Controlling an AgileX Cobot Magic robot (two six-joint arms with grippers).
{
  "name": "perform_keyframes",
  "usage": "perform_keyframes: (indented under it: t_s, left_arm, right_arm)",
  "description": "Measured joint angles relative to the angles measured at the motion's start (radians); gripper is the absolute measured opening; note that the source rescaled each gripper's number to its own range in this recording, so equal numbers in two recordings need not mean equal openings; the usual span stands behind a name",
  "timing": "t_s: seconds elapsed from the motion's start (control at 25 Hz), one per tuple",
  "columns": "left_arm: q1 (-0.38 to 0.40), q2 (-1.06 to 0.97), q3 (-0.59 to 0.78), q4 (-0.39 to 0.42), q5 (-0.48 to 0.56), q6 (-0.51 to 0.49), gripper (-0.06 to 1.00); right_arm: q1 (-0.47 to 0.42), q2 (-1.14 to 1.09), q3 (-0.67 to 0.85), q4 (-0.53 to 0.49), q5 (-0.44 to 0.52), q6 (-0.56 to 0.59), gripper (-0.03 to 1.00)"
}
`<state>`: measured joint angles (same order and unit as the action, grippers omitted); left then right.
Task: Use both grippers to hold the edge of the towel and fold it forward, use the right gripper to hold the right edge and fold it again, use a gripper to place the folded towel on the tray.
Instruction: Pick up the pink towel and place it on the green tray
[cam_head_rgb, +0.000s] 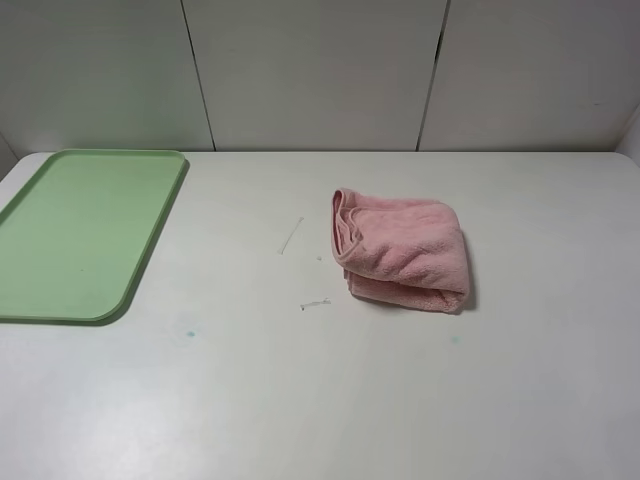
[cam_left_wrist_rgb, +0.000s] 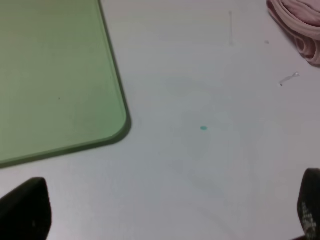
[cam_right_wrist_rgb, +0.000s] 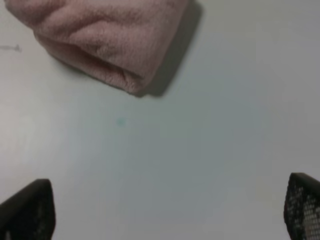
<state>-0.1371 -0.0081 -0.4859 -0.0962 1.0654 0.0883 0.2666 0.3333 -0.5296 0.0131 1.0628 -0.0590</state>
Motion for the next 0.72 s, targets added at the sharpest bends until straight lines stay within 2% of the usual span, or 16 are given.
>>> perform_keyframes:
  t_s: [0.36,0.72]
  left_arm:
    - [0.000,0.000,0.000,0.000,0.000,0.000,0.99]
    - [0.000,0.000,0.000,0.000,0.000,0.000,0.99]
  right_arm:
    - [-0.116,-0.213,0.001,0.057,0.003,-0.085,1.00]
    - [-0.123,-0.338,0.021,0.066,-0.013,-0.110,1.00]
